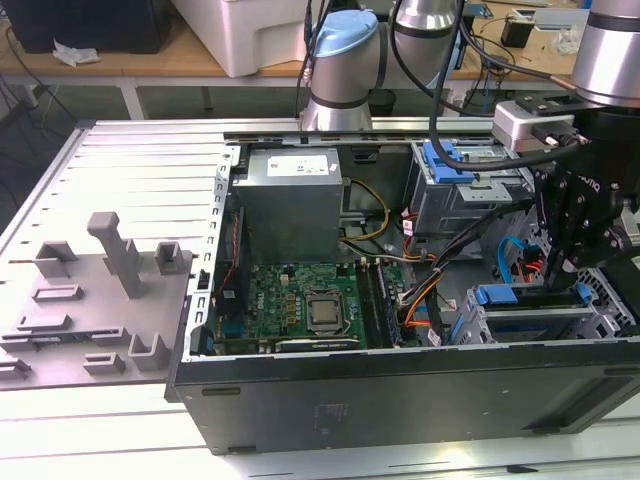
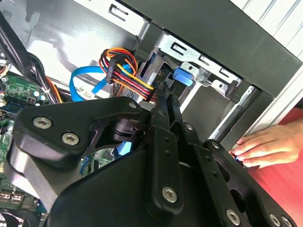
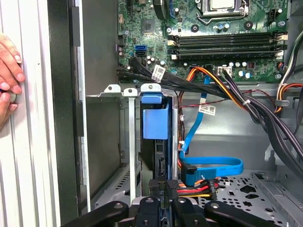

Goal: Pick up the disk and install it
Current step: 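Insert the first disk wire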

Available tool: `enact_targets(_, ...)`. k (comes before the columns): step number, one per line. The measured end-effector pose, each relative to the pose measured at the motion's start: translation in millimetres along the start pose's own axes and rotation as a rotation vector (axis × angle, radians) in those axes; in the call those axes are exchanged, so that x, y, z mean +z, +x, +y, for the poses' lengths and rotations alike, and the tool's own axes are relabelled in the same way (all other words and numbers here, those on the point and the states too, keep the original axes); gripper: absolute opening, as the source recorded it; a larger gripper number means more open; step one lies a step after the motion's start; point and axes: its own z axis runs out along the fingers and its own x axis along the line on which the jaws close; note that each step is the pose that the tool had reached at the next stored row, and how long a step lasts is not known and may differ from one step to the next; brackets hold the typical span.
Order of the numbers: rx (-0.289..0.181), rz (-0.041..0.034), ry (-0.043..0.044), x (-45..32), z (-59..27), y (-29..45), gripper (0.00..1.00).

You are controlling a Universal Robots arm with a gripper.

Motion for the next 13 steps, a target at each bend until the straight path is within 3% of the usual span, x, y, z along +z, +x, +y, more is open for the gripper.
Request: enact_targets(13, 0.000, 0.0001, 0.0000, 1.9, 0.3, -0.3, 0.17)
